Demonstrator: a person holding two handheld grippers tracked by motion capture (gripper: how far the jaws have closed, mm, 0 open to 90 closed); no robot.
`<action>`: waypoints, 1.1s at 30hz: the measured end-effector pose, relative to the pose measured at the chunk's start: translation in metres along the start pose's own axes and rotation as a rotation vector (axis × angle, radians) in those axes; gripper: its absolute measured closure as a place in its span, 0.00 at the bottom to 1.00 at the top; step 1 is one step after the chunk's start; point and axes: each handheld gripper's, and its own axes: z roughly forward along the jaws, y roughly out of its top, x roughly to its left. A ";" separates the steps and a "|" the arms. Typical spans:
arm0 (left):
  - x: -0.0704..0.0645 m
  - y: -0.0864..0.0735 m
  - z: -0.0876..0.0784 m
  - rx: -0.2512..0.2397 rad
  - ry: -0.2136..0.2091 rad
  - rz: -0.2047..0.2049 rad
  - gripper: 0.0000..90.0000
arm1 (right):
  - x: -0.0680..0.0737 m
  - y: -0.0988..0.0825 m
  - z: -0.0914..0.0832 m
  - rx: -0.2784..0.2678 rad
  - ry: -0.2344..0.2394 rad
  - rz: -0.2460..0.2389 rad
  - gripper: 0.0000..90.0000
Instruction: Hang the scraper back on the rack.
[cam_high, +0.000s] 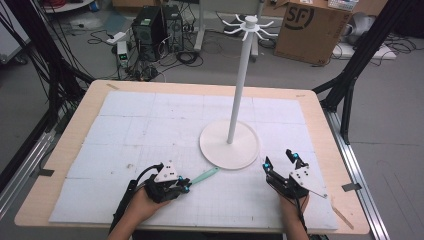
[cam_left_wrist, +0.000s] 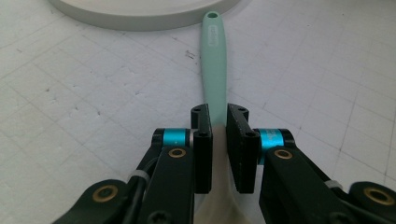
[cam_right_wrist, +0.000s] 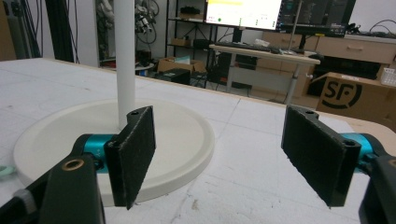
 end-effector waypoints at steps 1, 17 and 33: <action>0.000 0.000 0.000 -0.005 0.000 -0.001 0.90 | 0.000 0.000 0.000 0.000 0.000 0.000 0.29; 0.005 0.000 -0.019 -0.166 -0.016 0.005 0.90 | 0.000 0.000 0.000 -0.001 0.001 -0.002 0.29; 0.016 -0.001 -0.034 -0.384 -0.013 -0.022 0.90 | 0.000 0.000 0.000 -0.004 0.000 -0.011 0.29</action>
